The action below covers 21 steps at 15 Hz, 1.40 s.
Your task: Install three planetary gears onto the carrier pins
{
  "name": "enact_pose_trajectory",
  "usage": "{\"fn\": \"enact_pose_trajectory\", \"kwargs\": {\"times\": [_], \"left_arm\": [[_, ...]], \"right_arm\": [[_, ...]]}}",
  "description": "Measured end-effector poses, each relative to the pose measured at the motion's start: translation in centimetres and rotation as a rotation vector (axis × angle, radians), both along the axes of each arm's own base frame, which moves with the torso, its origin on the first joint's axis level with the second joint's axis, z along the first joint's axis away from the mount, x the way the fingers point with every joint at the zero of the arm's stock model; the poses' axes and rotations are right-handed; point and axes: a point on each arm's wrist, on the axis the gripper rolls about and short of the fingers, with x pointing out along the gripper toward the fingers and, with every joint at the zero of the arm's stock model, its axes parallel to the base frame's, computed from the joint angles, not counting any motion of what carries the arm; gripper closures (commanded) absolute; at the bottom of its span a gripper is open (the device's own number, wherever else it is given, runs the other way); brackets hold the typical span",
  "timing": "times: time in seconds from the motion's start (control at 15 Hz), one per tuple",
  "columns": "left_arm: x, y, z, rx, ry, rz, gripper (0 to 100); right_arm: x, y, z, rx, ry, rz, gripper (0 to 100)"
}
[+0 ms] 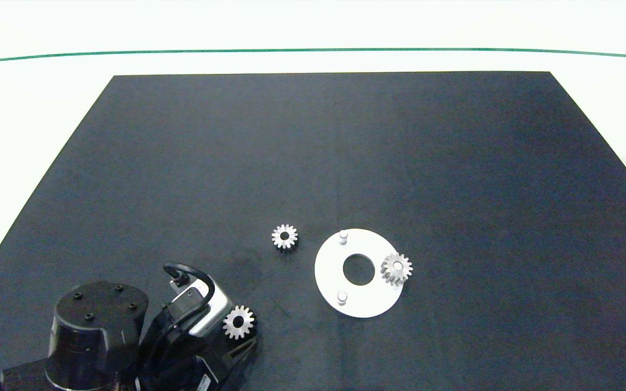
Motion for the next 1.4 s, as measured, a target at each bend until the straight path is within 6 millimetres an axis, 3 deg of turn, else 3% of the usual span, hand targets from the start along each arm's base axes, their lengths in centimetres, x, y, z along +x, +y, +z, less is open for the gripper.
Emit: {"fn": "enact_pose_trajectory", "kwargs": {"times": [1.13, 1.4], "left_arm": [[0.04, -0.52, -0.26, 0.009, -0.027, 0.015, 84], [-0.21, -0.71, 0.30, -0.011, -0.047, 0.006, 87]], "right_arm": [[-0.13, -0.05, 0.02, 0.002, -0.005, 0.001, 0], [-0.19, -0.05, -0.38, 0.001, 0.002, -0.002, 0]]}}
